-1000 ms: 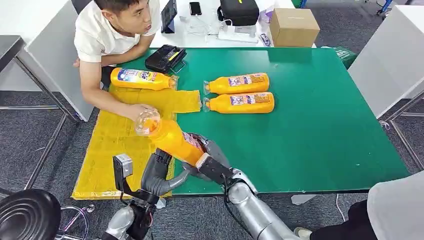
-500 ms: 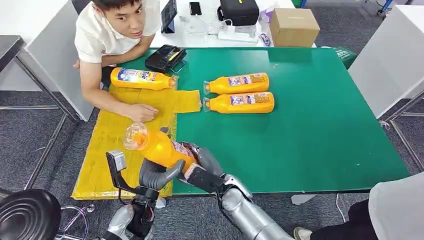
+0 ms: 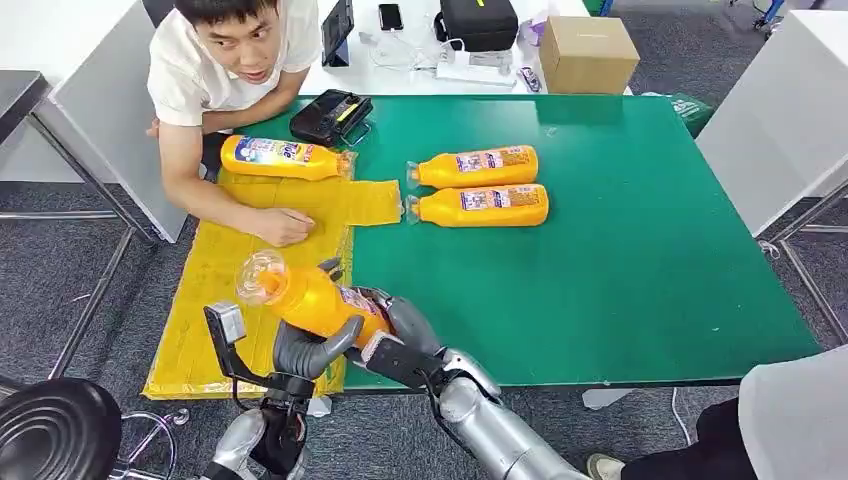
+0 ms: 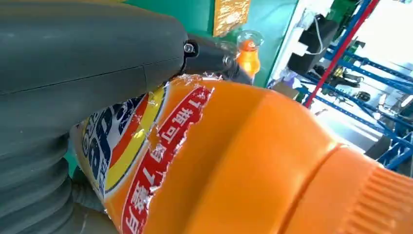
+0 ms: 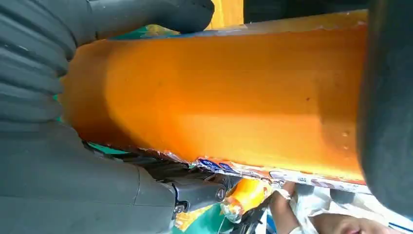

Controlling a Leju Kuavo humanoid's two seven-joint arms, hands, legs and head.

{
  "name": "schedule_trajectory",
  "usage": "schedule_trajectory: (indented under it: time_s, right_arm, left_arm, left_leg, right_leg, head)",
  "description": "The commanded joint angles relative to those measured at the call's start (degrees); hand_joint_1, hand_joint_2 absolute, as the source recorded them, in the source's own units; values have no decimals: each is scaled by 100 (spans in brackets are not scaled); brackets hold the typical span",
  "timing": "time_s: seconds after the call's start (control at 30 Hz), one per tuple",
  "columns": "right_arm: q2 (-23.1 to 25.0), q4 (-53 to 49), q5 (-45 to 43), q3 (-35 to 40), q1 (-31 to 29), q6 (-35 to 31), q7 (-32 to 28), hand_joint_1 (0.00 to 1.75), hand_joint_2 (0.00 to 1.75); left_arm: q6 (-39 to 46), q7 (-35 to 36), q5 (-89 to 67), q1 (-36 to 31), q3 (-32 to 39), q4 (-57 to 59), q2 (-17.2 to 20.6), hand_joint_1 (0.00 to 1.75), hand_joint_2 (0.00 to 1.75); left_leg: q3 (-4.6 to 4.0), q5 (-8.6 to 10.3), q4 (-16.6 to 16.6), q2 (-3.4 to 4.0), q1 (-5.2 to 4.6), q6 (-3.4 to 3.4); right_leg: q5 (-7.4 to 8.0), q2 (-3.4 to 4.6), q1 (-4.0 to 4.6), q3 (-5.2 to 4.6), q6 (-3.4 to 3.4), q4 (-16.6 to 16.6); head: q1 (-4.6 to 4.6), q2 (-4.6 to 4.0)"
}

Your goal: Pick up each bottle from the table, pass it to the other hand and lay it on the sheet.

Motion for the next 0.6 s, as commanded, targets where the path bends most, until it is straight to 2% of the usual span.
schedule_trajectory:
  time_s: [0.03, 0.3, 0.33, 0.5, 0.6]
  right_arm:
    - [75, 368, -408, 311, 57, 473, -153, 0, 175]
    - [50, 292, -437, 342, 77, 509, -154, 0, 175]
    - [45, 266, -451, 345, 93, 511, -156, 0, 0]
    - [-20, -37, -405, 417, 307, 331, -152, 0, 0]
    - [-118, -274, -221, 494, 438, -9, -88, 0, 0]
  left_arm:
    - [-98, -143, 116, -265, -158, -50, 91, 175, 175]
    - [-95, -156, 119, -258, -81, -85, 122, 175, 175]
    - [-79, -183, 135, -250, -24, -96, 118, 175, 175]
    - [438, -265, -76, -191, 460, -228, 210, 175, 175]
    - [1226, -284, -765, -314, 848, 16, 336, 175, 175]
  left_leg:
    - [16, 0, -7, -8, -2, -1]
    - [12, 1, -6, -6, -3, -1]
    - [9, 1, -4, -6, -1, -1]
    - [10, 0, -6, -2, 0, -2]
    - [20, 0, -12, 1, 0, -4]
  right_leg:
    - [-5, -19, 0, 18, -4, -4]
    - [-3, -17, -2, 14, -4, -2]
    - [-2, -15, 0, 10, -4, -2]
    - [-2, -11, 2, 11, -4, -4]
    - [-3, -11, 2, 19, -7, -8]
  head:
    - [2, 0]
    - [0, 0]
    - [2, 0]
    - [0, 0]
    - [2, 0]
